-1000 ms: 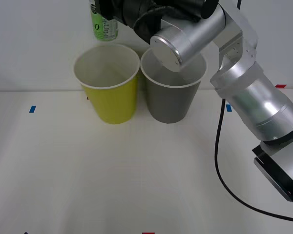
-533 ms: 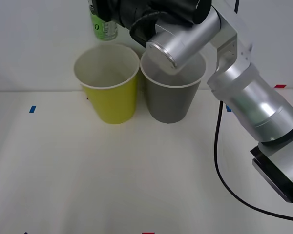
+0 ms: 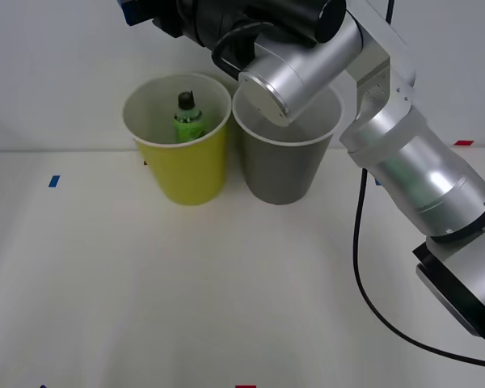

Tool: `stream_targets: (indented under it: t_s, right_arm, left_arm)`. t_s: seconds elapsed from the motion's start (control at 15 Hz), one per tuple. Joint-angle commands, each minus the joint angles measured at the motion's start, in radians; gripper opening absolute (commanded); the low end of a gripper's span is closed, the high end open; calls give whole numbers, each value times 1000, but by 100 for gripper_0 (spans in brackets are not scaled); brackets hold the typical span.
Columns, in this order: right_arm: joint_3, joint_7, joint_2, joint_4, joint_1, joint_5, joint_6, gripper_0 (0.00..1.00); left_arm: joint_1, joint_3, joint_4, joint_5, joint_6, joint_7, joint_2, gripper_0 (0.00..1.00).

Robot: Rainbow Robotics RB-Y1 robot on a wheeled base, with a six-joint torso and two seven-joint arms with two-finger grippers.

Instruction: Put cans in the gray bin and PET bottles in the light green bin.

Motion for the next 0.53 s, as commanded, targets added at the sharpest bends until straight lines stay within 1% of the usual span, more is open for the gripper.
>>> stream_targets:
  t_s: [0.07, 0.13, 0.27, 0.33, 0.4, 0.53]
  right_arm:
    - [-9, 7, 1, -9, 2, 21, 1, 100]
    - [-32, 10, 3, -25, 5, 21, 14, 100]
    - [-89, 24, -2, -117, 6, 9, 182, 100]
    - [-135, 35, -9, -190, 8, -44, 309, 100]
    - [-169, 41, -19, -252, 17, -72, 389, 100]
    - [-219, 39, -34, -379, 78, -84, 475, 100]
  left_arm:
    - [0, 0, 0, 0, 0, 0, 0, 100]
    - [0, 0, 0, 0, 0, 0, 0, 100]
    - [0, 0, 0, 0, 0, 0, 0, 100]
    - [0, 0, 0, 0, 0, 0, 0, 100]
    - [0, 0, 0, 0, 0, 0, 0, 100]
    - [0, 0, 0, 0, 0, 0, 0, 100]
